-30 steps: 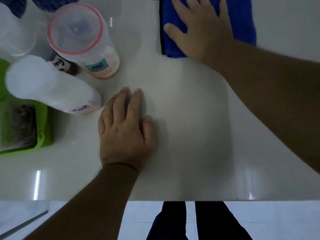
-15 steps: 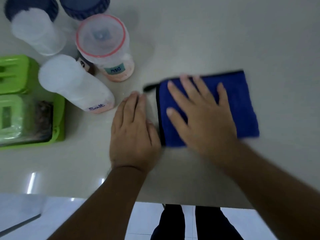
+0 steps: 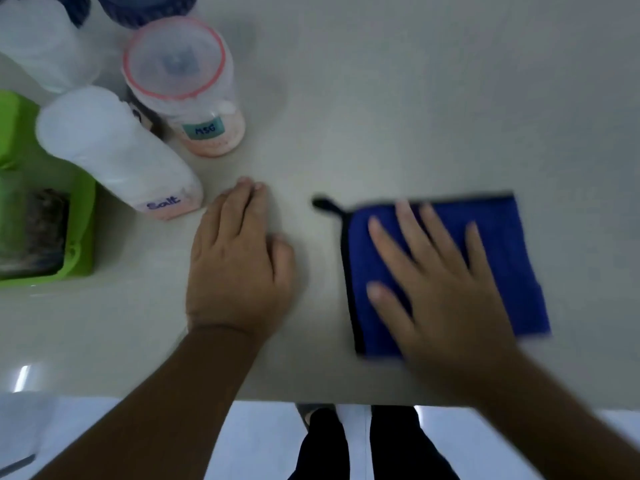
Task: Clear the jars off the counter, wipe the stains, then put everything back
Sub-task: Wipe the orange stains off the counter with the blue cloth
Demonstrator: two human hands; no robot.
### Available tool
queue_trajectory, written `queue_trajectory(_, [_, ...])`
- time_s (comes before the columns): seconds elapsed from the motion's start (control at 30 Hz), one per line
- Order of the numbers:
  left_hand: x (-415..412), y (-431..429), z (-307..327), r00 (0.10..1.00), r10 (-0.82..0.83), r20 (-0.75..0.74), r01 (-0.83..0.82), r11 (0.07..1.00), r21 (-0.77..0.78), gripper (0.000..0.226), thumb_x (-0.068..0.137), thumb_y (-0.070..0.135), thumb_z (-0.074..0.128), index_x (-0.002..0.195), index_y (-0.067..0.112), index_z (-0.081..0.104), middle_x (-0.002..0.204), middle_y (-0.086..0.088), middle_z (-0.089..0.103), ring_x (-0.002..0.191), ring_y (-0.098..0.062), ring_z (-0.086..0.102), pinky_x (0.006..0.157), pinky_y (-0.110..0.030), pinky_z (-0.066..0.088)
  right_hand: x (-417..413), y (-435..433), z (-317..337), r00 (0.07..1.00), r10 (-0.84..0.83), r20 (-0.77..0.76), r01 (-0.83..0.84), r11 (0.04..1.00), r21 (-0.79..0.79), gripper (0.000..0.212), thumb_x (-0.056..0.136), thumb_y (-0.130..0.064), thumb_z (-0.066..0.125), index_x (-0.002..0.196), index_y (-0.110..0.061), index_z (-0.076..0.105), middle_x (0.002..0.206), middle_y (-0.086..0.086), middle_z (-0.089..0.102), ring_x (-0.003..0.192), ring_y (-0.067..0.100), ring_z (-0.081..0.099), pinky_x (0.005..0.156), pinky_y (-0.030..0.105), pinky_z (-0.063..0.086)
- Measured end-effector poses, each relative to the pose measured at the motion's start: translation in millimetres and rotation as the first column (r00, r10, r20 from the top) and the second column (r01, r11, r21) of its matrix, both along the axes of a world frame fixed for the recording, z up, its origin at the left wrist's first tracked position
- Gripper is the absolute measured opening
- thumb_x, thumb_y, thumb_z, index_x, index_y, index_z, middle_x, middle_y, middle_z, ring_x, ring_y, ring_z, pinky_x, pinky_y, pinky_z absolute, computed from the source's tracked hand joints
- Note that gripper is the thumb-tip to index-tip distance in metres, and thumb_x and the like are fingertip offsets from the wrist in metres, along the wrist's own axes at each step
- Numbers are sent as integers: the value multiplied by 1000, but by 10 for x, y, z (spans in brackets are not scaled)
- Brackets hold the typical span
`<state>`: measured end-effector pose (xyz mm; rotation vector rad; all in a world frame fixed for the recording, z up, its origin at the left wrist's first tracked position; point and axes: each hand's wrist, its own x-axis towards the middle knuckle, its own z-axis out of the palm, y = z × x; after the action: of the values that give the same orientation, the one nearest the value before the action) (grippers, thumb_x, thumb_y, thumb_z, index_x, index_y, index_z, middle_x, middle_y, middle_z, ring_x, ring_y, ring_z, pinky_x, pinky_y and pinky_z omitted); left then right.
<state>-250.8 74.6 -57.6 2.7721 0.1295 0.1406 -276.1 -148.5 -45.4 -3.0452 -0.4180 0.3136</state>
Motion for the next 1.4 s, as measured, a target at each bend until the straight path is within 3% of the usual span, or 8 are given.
queue_trajectory(0.17, [-57, -44, 36, 999, -23, -38, 24, 999, 21, 66, 90, 34, 45, 148, 3, 37, 155, -15, 36, 145, -31, 28, 121, -42, 18, -635, -244, 21, 980, -196, -44, 198, 979, 44, 63, 94, -66, 32, 152, -43, 38, 160, 14, 35, 146, 36, 33, 116, 67, 20])
queue_trajectory(0.37, [313, -335, 194, 999, -52, -15, 50, 994, -95, 57, 93, 28, 47, 147, 11, 39, 154, -11, 35, 143, -28, 27, 119, -39, 19, 772, -257, -37, 968, -242, 64, 235, 966, 104, 63, 96, -68, 21, 156, -49, 17, 168, 7, 17, 156, 28, 9, 121, 64, 6])
queue_trajectory(0.57, [975, -788, 143, 1000, 7, -2, -7, 992, -123, 57, 94, 27, 44, 149, 12, 37, 156, -7, 34, 145, -23, 24, 118, -34, 18, 1975, -352, -120, 970, -241, -15, 242, 970, 25, 72, 91, -77, 7, 157, -49, 1, 171, 3, -5, 156, 30, -7, 119, 66, -4])
queue_trajectory(0.7, [945, -881, 46, 999, -53, 3, 53, 998, -47, 54, 95, 27, 44, 145, 6, 43, 153, -12, 40, 142, -29, 31, 119, -38, 21, 1176, -445, -75, 975, -220, 40, 219, 975, 28, 68, 95, -72, 15, 158, -47, 5, 171, 4, 3, 157, 31, 1, 121, 64, 3])
queue_trajectory(0.9, [981, -919, 4, 998, -64, 30, 64, 998, 2, 58, 90, 38, 47, 141, 12, 48, 147, -12, 45, 136, -33, 36, 115, -45, 27, -253, -714, -55, 972, -230, 40, 228, 972, 56, 72, 86, -75, 38, 152, -47, 35, 165, 4, 29, 151, 32, 29, 114, 68, 23])
queue_trajectory(1.0, [987, -935, 0, 998, -54, 28, 54, 999, -7, 57, 90, 37, 48, 141, 13, 49, 148, -11, 45, 137, -33, 36, 115, -46, 27, 151, -751, -20, 975, -224, 6, 222, 970, 102, 75, 83, -77, 41, 152, -52, 30, 167, 0, 25, 153, 27, 23, 118, 64, 18])
queue_trajectory(1.23, [1007, -936, 13, 999, -32, 8, 32, 999, -24, 58, 87, 41, 47, 142, 21, 47, 148, -6, 43, 137, -30, 33, 113, -46, 26, 2511, -1056, -110, 961, -276, 33, 273, 959, 74, 68, 90, -78, 11, 154, -55, 5, 171, -3, -1, 157, 24, -4, 121, 61, -3])
queue_trajectory(1.4, [1003, -971, 53, 1000, -18, -10, 17, 999, -33, 58, 87, 43, 46, 141, 21, 49, 148, -6, 44, 135, -31, 34, 111, -48, 29, 2453, -1036, -97, 961, -274, 29, 272, 961, 57, 71, 91, -77, 12, 156, -50, 2, 171, -3, -3, 156, 26, -5, 121, 60, -4])
